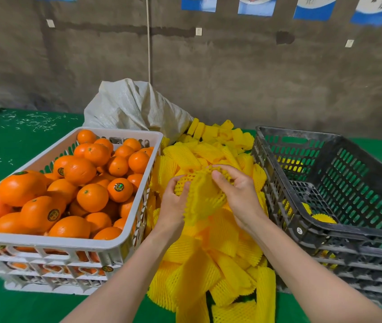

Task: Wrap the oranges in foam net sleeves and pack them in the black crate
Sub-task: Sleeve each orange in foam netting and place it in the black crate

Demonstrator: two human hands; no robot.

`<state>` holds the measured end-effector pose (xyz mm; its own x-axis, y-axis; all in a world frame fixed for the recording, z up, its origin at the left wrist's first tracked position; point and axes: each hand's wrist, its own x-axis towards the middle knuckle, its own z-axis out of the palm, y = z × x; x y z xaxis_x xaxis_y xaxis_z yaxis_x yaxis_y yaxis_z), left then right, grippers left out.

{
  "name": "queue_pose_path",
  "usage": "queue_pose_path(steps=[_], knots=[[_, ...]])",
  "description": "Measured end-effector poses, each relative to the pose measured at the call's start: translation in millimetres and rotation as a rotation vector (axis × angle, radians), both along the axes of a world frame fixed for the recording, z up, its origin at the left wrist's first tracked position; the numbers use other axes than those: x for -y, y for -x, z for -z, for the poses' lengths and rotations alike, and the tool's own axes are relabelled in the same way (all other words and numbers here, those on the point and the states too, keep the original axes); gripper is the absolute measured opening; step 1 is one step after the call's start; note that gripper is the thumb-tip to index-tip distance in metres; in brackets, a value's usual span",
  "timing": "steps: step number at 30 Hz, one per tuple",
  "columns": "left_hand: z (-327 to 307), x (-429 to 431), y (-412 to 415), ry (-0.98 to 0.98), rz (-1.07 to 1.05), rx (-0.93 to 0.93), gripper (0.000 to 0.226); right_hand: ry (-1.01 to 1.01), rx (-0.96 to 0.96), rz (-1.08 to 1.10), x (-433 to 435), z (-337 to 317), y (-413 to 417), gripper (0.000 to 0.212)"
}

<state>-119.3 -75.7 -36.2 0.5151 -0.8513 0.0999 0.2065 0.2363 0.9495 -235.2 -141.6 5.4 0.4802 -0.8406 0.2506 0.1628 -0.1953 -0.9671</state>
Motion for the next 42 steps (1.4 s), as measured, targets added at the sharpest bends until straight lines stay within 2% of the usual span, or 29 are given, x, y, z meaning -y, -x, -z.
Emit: queue_pose_path(steps=[2, 3, 7, 9, 11, 13, 14, 15, 17, 22, 25, 27, 29, 32, 36, 39, 42], knots=[[-6, 3, 5, 0.003, 0.072, -0.151, 0.096, -0.083, 0.022, 0.090, 4, 7, -3, 0.020], [-9, 4, 7, 0.008, 0.097, -0.245, 0.104, -0.084, 0.025, 0.097, 5, 11, -5, 0.021], [-11, 5, 7, -0.015, 0.206, -0.496, 0.071, 0.146, -0.068, 0.131, 2, 18, -6, 0.017], [-9, 7, 5, -0.039, 0.250, -0.583, 0.060, 0.166, -0.092, 0.142, 3, 20, -5, 0.018], [-9, 7, 3, -0.057, 0.274, -0.584, 0.054, 0.098, -0.086, 0.133, 2, 18, -7, 0.027], [-13, 7, 4, -0.071, 0.261, -0.594, 0.052, -0.103, -0.030, 0.108, -2, 16, -11, 0.031], [-14, 7, 4, -0.071, 0.241, -0.590, 0.051, -0.219, -0.013, 0.109, -2, 16, -13, 0.026], [-14, 8, 5, -0.060, 0.212, -0.572, 0.046, -0.318, -0.014, 0.118, -3, 16, -15, 0.023], [-13, 9, 7, -0.065, 0.122, -0.503, 0.034, -0.450, -0.032, 0.157, -3, 18, -19, 0.031], [-14, 8, 8, -0.122, 0.013, -0.428, 0.023, -0.599, 0.019, 0.129, -5, 20, -13, 0.052], [-12, 8, 8, -0.156, -0.029, -0.357, 0.026, -0.594, 0.025, 0.051, -5, 23, -10, 0.059], [-12, 10, 11, -0.196, -0.063, -0.266, 0.030, -0.568, 0.022, 0.043, -8, 22, -13, 0.046], [-12, 11, 15, -0.198, -0.124, -0.146, 0.043, -0.538, 0.032, 0.069, -10, 23, -17, 0.036], [-11, 6, 16, -0.081, -0.229, 0.081, 0.055, -0.460, -0.064, 0.117, -10, 29, -19, 0.042], [-9, 1, 15, -0.063, -0.364, 0.344, 0.056, -0.373, -0.088, 0.108, -11, 38, -19, 0.050], [-9, 1, 12, -0.017, -0.404, 0.392, 0.058, -0.403, -0.051, -0.014, -15, 47, -17, 0.063], [-6, 1, 11, -0.037, -0.419, 0.353, 0.056, -0.411, 0.021, 0.009, -24, 55, -16, 0.042]])
